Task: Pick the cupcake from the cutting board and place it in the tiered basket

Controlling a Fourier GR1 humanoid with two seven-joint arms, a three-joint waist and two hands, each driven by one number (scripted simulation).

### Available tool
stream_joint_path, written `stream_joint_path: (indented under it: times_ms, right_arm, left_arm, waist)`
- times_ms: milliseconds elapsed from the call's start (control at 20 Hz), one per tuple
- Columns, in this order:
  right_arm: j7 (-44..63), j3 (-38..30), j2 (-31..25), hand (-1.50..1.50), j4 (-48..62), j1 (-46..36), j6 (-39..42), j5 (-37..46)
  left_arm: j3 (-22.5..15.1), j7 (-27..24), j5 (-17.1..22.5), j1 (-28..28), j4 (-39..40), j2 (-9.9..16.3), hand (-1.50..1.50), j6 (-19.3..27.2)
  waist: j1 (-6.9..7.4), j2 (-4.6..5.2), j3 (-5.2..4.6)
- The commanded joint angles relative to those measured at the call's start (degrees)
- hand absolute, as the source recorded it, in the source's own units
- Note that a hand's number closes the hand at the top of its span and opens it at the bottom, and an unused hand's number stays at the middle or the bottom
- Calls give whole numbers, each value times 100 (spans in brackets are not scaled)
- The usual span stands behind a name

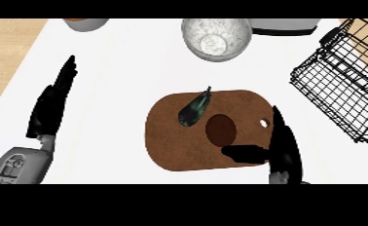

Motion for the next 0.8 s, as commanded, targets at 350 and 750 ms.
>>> stream_joint_path:
  times_ms: [350,750]
  right_arm:
    - [1304,126,612,-150,600,-410,986,944]
    - [1302,-149,616,-150,967,-927,1236,939]
  left_arm:
    - [230,1,100,49,-3,65,0,-134]
    - [152,230,-29,76,-294,56,0,-119]
  waist:
    - [-110,-28,9]
    - [-77,-39,18]
